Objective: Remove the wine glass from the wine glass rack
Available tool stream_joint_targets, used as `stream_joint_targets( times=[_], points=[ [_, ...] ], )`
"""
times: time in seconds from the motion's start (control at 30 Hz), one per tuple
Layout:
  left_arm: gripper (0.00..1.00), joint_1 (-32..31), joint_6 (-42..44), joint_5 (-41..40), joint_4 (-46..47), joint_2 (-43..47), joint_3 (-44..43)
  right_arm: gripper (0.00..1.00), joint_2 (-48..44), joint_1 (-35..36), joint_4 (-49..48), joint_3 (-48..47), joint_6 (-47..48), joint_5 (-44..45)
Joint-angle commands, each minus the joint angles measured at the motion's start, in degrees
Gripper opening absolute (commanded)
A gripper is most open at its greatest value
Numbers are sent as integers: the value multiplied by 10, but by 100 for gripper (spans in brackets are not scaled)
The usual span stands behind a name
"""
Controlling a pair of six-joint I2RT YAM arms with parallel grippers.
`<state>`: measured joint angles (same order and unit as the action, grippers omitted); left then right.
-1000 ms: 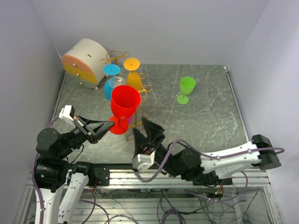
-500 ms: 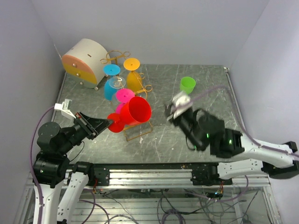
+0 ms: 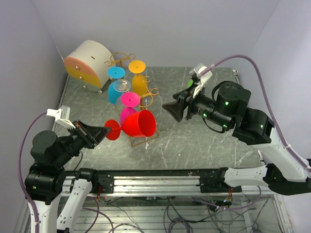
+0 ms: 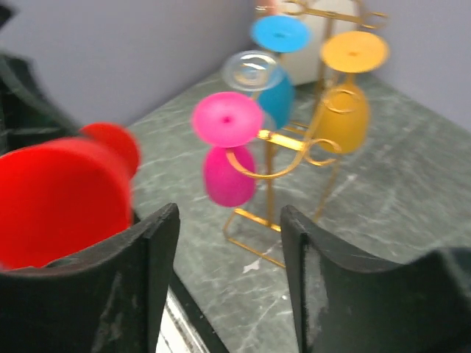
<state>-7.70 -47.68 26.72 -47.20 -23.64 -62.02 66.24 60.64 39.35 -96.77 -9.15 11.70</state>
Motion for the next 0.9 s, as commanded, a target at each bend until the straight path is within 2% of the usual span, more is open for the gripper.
stream_joint_targets(
  times=[0.0, 0.17, 0.5, 0.53, 0.63, 0.7, 0.8, 0.87],
  points=[
    [7, 2, 27, -12, -11, -9, -21, 60, -9, -2, 11, -19, -41, -186],
    [7, 2, 28, -7, -4, -19, -31, 60, 31, -1, 24, -38, -40, -258],
    [7, 2, 23, -3, 1, -29, -53, 58, 53, -1, 2, -16, -42, -256],
    [7, 2, 22, -3, 2, -30, -54, 53, 56, -1, 1, -17, -42, -257],
    [7, 2, 22, -5, 1, -32, -56, 18, 65, -2, 2, -27, -44, -247],
    [7, 2, 21, -5, 3, -33, -56, 0, 65, -1, 0, -34, -45, -231],
    [10, 2, 19, -4, 7, -34, -54, 0, 57, -2, -6, -40, -48, -197],
    [19, 2, 18, -6, 10, -35, -53, 0, 52, -1, -11, -43, -50, -169]
  ],
)
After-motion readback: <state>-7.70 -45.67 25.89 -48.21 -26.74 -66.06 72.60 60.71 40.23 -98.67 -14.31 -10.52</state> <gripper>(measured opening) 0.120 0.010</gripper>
